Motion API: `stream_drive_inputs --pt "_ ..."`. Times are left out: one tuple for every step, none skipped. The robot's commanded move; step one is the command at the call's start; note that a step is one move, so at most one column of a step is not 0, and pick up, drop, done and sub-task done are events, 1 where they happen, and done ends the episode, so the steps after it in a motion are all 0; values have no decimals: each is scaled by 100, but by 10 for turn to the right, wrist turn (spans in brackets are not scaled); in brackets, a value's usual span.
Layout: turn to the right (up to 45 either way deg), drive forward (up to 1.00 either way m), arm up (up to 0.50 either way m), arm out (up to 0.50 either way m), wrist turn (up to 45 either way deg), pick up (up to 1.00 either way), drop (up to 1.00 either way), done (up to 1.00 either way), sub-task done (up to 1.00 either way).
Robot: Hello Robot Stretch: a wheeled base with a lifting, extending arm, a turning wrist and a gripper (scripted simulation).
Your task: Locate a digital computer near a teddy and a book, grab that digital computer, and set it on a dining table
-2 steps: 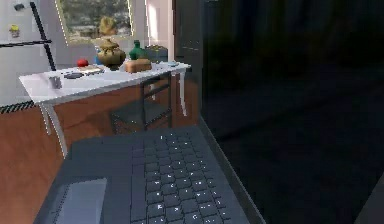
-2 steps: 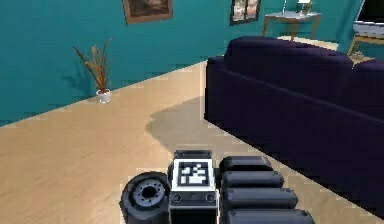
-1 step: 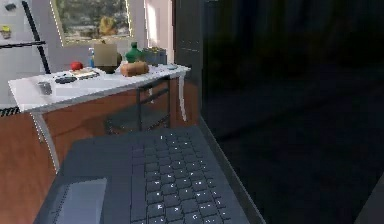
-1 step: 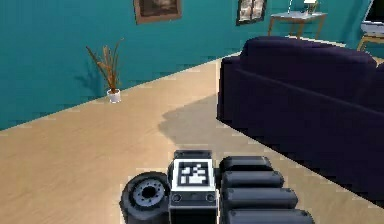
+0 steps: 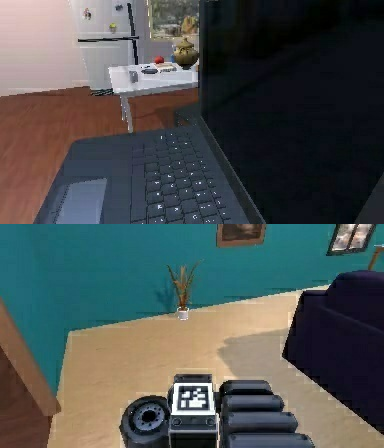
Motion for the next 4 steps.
stream_drive_inputs --pt "0 30 0 0 0 0 0 0 0" --pt "-180 0 0 0 0 0 0 0 0" --pt "0 60 0 0 0 0 0 0 0" --pt "-420 0 0 0 0 0 0 0 0"
